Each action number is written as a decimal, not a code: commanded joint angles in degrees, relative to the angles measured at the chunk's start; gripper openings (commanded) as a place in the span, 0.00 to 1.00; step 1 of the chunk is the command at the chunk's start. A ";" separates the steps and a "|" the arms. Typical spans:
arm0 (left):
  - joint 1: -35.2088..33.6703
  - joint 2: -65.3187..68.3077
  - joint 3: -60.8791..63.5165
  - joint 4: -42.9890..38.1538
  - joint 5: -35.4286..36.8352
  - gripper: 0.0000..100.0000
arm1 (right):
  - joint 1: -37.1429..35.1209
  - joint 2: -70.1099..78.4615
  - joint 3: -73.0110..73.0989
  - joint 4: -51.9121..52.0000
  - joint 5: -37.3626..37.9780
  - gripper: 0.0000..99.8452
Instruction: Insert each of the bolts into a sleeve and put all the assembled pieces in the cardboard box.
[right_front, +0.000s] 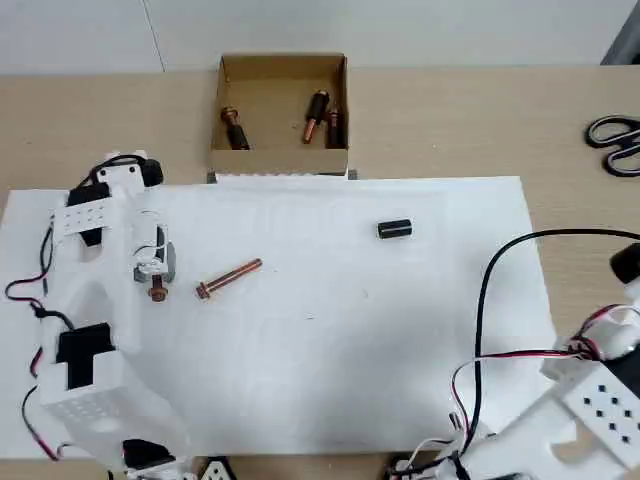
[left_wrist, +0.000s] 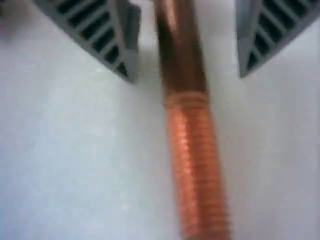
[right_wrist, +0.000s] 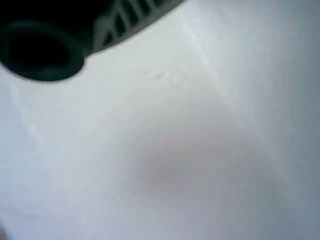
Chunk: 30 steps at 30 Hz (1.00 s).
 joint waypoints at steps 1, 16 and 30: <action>0.35 1.05 -2.77 -1.32 0.88 0.03 | 0.04 -0.84 -0.35 -0.92 -0.70 0.00; 1.58 0.79 -23.34 22.07 14.42 0.01 | 0.04 -0.84 -0.35 -0.92 -0.70 0.00; 3.60 -1.14 -24.92 18.64 82.64 0.01 | 0.04 -0.84 -0.35 -1.01 -0.70 0.00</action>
